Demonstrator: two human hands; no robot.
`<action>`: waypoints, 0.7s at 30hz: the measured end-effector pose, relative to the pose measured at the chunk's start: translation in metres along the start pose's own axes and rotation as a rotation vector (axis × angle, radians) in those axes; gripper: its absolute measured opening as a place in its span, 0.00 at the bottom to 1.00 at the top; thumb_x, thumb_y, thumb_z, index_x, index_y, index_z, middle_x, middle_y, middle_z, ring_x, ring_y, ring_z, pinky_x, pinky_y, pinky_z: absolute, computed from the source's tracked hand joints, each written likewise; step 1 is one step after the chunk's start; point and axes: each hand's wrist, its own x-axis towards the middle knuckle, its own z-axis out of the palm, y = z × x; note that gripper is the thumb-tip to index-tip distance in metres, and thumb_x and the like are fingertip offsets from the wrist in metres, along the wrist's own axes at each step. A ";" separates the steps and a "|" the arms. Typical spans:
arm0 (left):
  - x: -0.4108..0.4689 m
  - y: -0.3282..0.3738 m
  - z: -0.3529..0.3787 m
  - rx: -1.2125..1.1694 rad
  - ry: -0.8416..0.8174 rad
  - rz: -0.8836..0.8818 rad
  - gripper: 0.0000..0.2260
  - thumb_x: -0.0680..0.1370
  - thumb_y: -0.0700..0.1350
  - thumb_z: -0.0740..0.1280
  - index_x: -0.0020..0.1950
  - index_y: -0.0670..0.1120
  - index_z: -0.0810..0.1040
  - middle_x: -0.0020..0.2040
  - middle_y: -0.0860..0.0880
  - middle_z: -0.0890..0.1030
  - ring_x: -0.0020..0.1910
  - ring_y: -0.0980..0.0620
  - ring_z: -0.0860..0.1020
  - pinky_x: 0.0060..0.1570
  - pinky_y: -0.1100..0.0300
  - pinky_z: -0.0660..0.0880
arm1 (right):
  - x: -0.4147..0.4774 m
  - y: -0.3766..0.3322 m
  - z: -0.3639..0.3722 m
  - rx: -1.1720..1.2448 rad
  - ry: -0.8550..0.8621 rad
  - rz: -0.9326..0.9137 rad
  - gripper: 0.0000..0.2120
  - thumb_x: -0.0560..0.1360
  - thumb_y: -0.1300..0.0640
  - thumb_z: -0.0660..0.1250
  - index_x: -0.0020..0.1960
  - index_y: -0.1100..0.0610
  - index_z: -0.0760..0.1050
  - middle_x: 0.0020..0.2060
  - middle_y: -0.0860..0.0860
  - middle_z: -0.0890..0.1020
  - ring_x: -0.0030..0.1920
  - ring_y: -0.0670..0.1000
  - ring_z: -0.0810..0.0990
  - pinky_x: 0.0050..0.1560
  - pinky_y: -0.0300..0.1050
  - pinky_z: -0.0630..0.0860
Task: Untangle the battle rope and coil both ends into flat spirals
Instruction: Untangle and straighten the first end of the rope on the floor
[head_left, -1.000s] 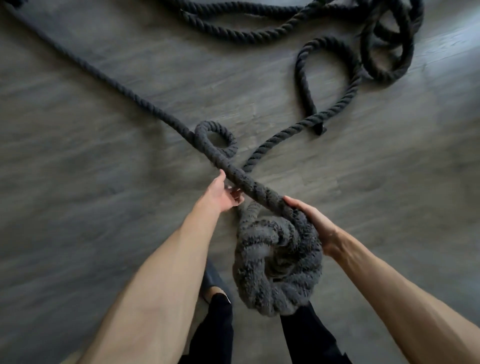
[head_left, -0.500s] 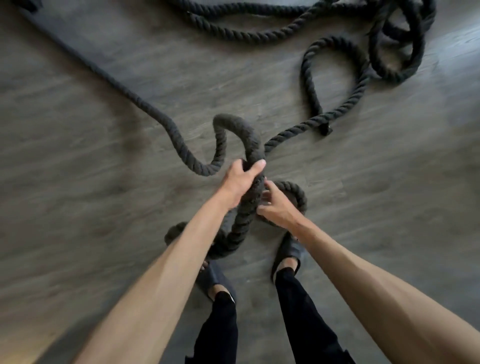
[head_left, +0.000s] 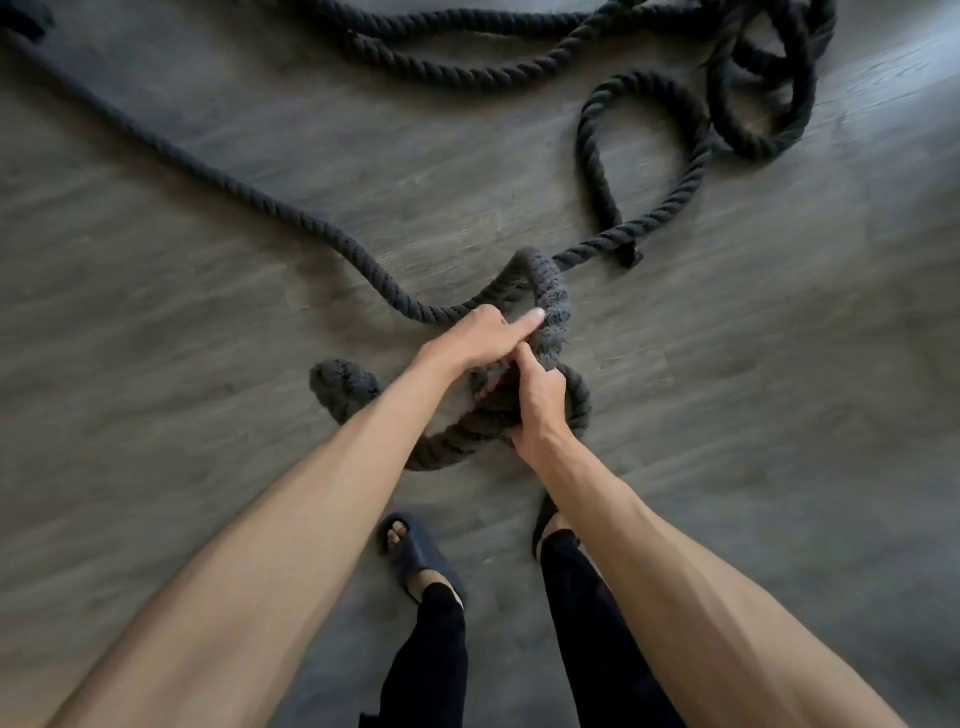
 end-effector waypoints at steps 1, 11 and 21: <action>0.006 -0.001 0.000 -0.124 0.083 -0.037 0.25 0.80 0.63 0.58 0.32 0.46 0.75 0.37 0.45 0.84 0.35 0.48 0.80 0.40 0.61 0.76 | 0.000 -0.005 -0.006 -0.014 -0.044 0.020 0.22 0.64 0.41 0.76 0.43 0.61 0.86 0.36 0.63 0.84 0.37 0.63 0.83 0.47 0.58 0.82; 0.022 -0.021 0.052 -1.344 -0.423 -0.446 0.36 0.80 0.67 0.52 0.71 0.37 0.65 0.68 0.32 0.72 0.62 0.36 0.75 0.67 0.42 0.67 | -0.004 -0.011 -0.091 -0.037 -0.978 0.545 0.11 0.74 0.53 0.64 0.39 0.58 0.66 0.24 0.54 0.66 0.27 0.53 0.65 0.30 0.45 0.70; 0.031 -0.008 0.050 -1.151 0.611 -0.551 0.21 0.80 0.54 0.63 0.37 0.38 0.72 0.37 0.37 0.81 0.35 0.41 0.81 0.40 0.46 0.81 | -0.011 0.060 -0.095 -0.732 -0.197 -0.123 0.22 0.69 0.41 0.77 0.54 0.53 0.75 0.46 0.48 0.83 0.47 0.48 0.81 0.46 0.44 0.77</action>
